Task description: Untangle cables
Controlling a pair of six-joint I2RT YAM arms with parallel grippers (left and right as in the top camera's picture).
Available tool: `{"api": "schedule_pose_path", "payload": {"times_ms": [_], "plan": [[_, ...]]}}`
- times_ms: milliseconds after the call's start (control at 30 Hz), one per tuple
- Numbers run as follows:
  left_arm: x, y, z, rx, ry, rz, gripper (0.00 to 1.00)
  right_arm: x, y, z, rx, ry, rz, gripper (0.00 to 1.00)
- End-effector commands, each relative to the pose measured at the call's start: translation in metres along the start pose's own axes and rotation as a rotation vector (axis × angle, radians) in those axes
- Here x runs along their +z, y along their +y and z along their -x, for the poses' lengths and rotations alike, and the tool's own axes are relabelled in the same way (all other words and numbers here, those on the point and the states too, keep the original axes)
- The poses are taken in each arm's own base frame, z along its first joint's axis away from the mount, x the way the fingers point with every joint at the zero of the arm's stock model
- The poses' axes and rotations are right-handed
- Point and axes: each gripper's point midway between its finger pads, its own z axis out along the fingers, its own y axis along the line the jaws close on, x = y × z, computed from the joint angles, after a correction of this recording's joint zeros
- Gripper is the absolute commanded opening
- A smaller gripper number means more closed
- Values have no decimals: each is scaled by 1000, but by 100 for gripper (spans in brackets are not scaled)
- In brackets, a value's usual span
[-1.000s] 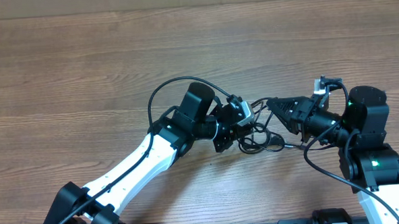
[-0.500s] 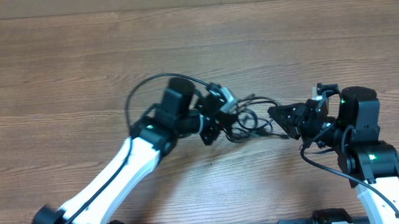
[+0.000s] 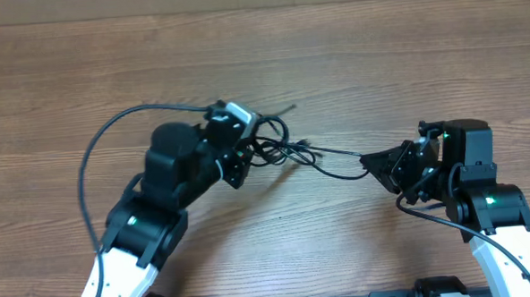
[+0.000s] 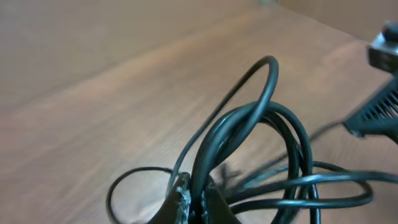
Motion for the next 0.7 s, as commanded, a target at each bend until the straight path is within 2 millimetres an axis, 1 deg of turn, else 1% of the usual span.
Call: {"api": "schedule_pose_path", "payload": {"times_ms": [0, 233, 433, 533, 667], "plan": [[-28, 33, 19, -1, -78, 209, 4, -3, -10, 13, -24, -74, -68, 4], [-56, 31, 41, 14, -183, 237, 4, -4, -18, 9, -44, -61, -103, 4], [-72, 28, 55, 25, -253, 242, 4, -4, -21, 7, -39, -53, -115, 4], [-79, 29, 64, 29, -293, 254, 4, -5, -29, 8, -27, -64, -153, 4], [-89, 35, 72, 24, -335, 297, 4, -7, -41, 8, -30, -75, -211, 4]]}}
